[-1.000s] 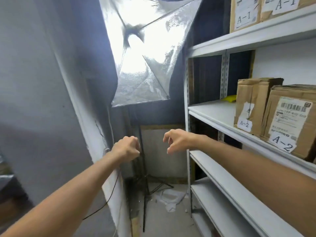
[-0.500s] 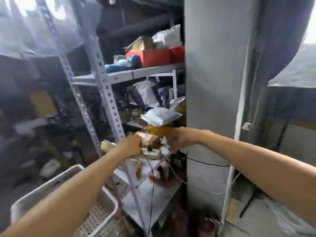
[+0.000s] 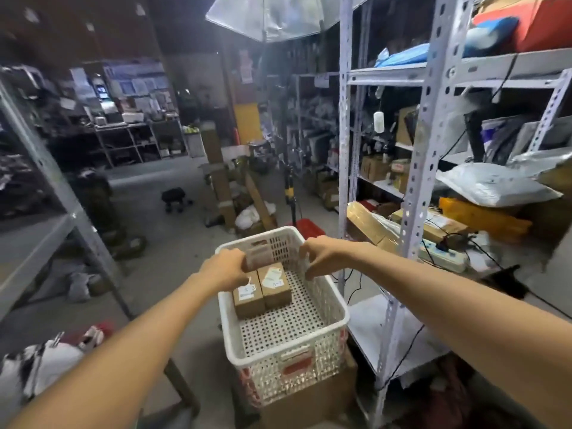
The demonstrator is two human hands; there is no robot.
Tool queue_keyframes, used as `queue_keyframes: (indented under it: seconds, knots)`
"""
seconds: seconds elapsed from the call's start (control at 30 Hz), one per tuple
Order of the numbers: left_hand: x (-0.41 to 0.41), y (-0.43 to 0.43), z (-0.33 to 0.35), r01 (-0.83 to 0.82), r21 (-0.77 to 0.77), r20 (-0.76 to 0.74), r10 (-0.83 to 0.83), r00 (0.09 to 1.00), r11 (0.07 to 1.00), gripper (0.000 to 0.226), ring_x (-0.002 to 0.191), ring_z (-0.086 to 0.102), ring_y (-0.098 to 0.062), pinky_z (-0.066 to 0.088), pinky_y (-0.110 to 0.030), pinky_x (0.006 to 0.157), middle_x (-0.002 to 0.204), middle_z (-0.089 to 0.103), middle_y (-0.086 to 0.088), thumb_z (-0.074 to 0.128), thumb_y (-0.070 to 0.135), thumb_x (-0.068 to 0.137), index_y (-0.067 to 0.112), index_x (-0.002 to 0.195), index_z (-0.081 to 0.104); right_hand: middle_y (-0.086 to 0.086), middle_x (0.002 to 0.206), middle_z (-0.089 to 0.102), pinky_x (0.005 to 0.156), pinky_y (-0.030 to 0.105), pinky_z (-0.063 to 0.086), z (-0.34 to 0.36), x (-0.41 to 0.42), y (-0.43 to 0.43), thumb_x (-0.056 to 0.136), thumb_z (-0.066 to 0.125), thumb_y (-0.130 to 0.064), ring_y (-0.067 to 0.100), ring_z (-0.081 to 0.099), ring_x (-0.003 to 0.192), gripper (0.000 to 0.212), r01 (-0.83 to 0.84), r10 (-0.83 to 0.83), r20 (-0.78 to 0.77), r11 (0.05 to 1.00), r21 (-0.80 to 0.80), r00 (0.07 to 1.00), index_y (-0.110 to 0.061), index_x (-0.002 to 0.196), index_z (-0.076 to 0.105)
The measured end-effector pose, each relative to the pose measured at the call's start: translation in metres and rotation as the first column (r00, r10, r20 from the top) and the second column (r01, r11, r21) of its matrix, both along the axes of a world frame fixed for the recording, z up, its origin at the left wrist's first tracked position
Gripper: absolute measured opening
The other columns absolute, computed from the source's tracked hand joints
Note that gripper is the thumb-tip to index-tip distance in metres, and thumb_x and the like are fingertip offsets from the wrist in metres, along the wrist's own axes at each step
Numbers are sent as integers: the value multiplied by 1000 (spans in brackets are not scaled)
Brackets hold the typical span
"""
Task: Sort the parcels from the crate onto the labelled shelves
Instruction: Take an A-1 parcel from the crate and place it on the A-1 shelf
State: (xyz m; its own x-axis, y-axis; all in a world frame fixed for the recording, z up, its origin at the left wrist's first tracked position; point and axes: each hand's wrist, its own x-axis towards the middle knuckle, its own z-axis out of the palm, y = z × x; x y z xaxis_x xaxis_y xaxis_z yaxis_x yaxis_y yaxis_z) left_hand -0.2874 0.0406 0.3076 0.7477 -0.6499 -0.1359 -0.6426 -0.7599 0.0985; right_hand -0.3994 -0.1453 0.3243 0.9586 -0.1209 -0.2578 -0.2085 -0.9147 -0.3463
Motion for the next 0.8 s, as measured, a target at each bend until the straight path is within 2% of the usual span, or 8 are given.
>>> queue_keyframes:
  seconds: [0.07, 0.17, 0.3, 0.4, 0.47, 0.53, 0.67, 0.8]
  knots:
    - [20, 9, -10, -44, 5, -17, 44, 999, 999, 27, 103, 61, -25, 52, -36, 84, 114, 62, -5, 60, 24, 81, 20, 108, 61, 11, 120, 61, 89, 40, 53, -10, 30, 1, 80, 70, -16, 26, 59, 105, 43, -30, 30, -30, 999, -21, 999, -6, 120, 59]
    - [54, 8, -27, -74, 6, -47, 74, 996, 997, 26, 102, 62, -25, 53, -36, 85, 114, 65, -4, 60, 26, 82, 20, 107, 64, 8, 121, 60, 90, 36, 53, -27, 81, -12, 80, 68, -16, 23, 58, 106, 41, -43, 43, -28, 999, 2, 999, -9, 120, 59]
    - [112, -13, -47, -129, 24, -97, 130, 987, 991, 35, 100, 62, -25, 53, -37, 85, 110, 64, -4, 63, 43, 82, 18, 107, 61, 6, 115, 61, 71, 25, 43, -59, 147, -40, 80, 68, -19, 17, 54, 95, 42, -97, 95, -108, 995, -16, 990, -14, 121, 58]
    - [141, -26, -57, -149, 34, -119, 152, 981, 988, 32, 98, 62, -26, 52, -36, 82, 109, 65, -5, 61, 39, 83, 17, 106, 61, 2, 98, 59, 60, 23, 39, -77, 181, -61, 78, 69, -21, 19, 56, 88, 29, -90, 82, -109, 994, -63, 991, -12, 104, 61]
    - [194, -58, -85, -199, 60, -166, 206, 964, 978, 29, 99, 62, -26, 52, -35, 81, 110, 65, -5, 60, 31, 82, 17, 107, 62, 1, 96, 58, 64, 25, 41, -104, 241, -96, 77, 69, -22, 19, 55, 85, 31, -114, 104, -127, 991, -69, 986, -11, 104, 60]
    - [203, -65, -89, -203, 76, -193, 215, 957, 976, 28, 99, 62, -25, 51, -33, 81, 110, 66, -4, 60, 26, 81, 18, 108, 63, 4, 103, 63, 69, 27, 45, -112, 251, -102, 77, 69, -23, 20, 55, 86, 37, -142, 130, -168, 988, -62, 977, -8, 110, 60]
    - [269, -120, -139, -247, 82, -264, 260, 929, 966, 26, 98, 63, -26, 53, -35, 81, 107, 67, -5, 55, 17, 79, 15, 104, 63, 8, 115, 62, 75, 30, 48, -163, 323, -154, 75, 70, -26, 25, 59, 99, 49, -126, 120, -247, 992, -12, 962, -8, 119, 57]
    - [315, -150, -197, -234, 128, -344, 265, 901, 964, 30, 97, 61, -28, 52, -37, 82, 108, 65, -7, 54, 16, 79, 14, 109, 60, 11, 113, 65, 86, 39, 52, -220, 375, -178, 76, 68, -25, 27, 61, 100, 43, -88, 103, -290, 994, 65, 951, -5, 113, 60]
